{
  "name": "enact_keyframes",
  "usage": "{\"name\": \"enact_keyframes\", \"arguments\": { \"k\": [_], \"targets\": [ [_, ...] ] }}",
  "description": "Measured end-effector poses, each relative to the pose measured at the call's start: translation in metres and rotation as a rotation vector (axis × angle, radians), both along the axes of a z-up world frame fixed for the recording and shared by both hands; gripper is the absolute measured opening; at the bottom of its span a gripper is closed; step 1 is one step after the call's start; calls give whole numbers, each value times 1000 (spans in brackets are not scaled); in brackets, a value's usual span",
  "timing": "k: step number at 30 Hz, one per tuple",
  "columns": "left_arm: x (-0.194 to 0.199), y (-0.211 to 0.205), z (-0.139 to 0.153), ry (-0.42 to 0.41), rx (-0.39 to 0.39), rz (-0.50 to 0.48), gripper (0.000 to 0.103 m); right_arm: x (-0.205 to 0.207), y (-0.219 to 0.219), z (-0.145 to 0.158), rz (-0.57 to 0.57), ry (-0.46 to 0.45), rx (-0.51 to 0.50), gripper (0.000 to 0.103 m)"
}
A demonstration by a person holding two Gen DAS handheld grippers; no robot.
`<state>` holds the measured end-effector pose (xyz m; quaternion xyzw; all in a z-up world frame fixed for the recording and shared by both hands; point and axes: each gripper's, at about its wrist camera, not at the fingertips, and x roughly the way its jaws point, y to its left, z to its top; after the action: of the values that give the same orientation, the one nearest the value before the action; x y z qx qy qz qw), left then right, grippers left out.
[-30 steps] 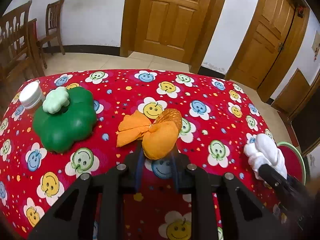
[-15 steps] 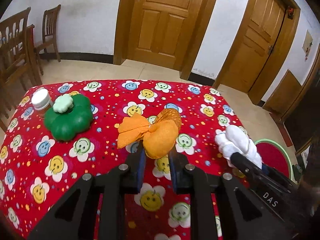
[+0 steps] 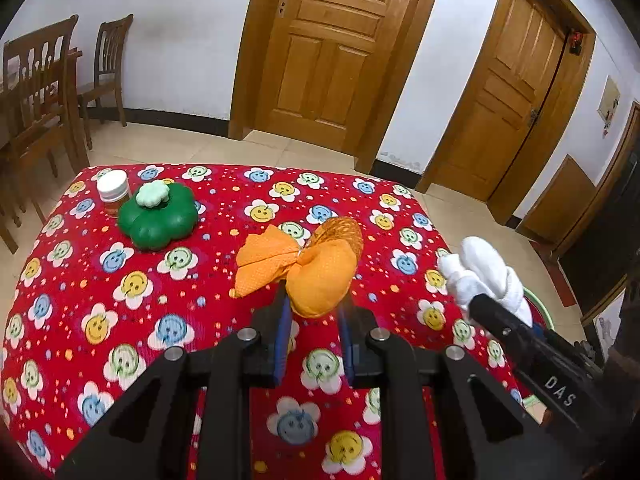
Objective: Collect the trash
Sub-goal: 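Carry the glove and orange toy over the red bucket with both tools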
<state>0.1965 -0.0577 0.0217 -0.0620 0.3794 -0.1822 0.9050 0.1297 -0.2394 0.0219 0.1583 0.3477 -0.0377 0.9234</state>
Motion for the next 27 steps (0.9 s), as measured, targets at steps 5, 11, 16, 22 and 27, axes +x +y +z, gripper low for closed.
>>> {"name": "enact_keyframes", "arguments": {
  "k": [5, 11, 16, 22, 27],
  "targets": [
    [-19, -1, 10, -20, -6, -1, 21, -23, -6, 10, -19, -26, 1, 43],
    [-42, -8, 24, -57, 2, -18, 21, -49, -15, 19, -40, -50, 6, 43],
    [-60, -20, 36, -85, 8, -39, 21, -71, -24, 27, -65, -74, 7, 43],
    [-71, -42, 41, -99, 24, -73, 21, -89, -45, 27, -107, -86, 14, 43],
    [-74, -67, 40, -101, 42, -109, 21, -100, -70, 21, -158, -79, 36, 43]
  ]
}}
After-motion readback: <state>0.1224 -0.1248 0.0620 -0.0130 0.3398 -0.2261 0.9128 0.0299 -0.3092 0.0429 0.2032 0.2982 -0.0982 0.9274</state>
